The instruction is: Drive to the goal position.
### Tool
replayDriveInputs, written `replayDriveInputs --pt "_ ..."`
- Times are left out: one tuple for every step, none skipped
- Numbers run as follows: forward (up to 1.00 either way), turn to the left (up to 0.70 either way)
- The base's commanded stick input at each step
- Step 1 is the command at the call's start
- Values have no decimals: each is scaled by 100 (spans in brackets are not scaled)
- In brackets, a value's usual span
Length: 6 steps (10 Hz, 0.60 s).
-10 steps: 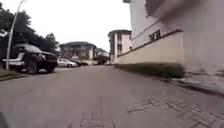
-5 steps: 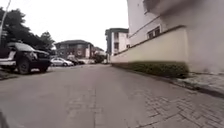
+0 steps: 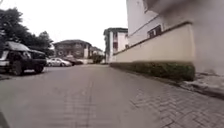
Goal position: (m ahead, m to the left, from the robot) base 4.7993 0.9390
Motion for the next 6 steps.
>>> replayDriveInputs --pt "70 0" --pt "70 0" --pt "70 20" --pt "70 35" --pt "70 35" --pt "70 17"
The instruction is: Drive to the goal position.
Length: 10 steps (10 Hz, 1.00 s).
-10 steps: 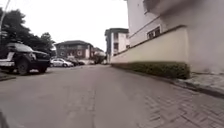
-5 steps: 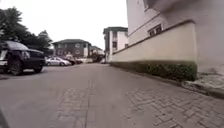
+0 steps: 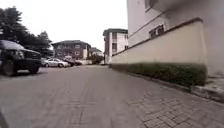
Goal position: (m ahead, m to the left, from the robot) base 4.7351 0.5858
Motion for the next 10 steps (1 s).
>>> replayDriveInputs --pt "70 0" --pt "70 0" --pt "70 0" --pt "70 0" --pt "70 0" --pt "70 0" --pt "70 0" --pt "70 0" --pt "70 0" --pt "70 0"
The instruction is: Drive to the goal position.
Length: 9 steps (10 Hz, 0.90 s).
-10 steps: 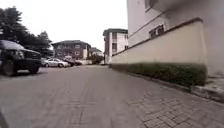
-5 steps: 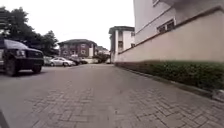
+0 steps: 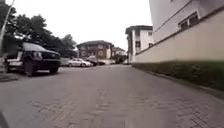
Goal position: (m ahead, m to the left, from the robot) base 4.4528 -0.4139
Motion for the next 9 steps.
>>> replayDriveInputs --pt "70 0" --pt "70 0" --pt "70 0" --pt "70 0" --pt "70 0" --pt "70 0" --pt "70 0" --pt "70 0" --pt "70 0"
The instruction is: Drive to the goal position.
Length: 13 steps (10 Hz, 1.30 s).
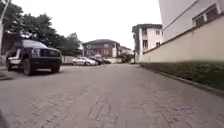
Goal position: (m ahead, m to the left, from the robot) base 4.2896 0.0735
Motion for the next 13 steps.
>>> replayDriveInputs --pt "70 0" --pt "70 0" --pt "70 0" --pt "70 0" --pt "70 0" --pt "70 0" --pt "70 0" --pt "70 0" --pt "70 0" --pt "70 0" --pt "70 0" --pt "70 0" --pt "70 0"
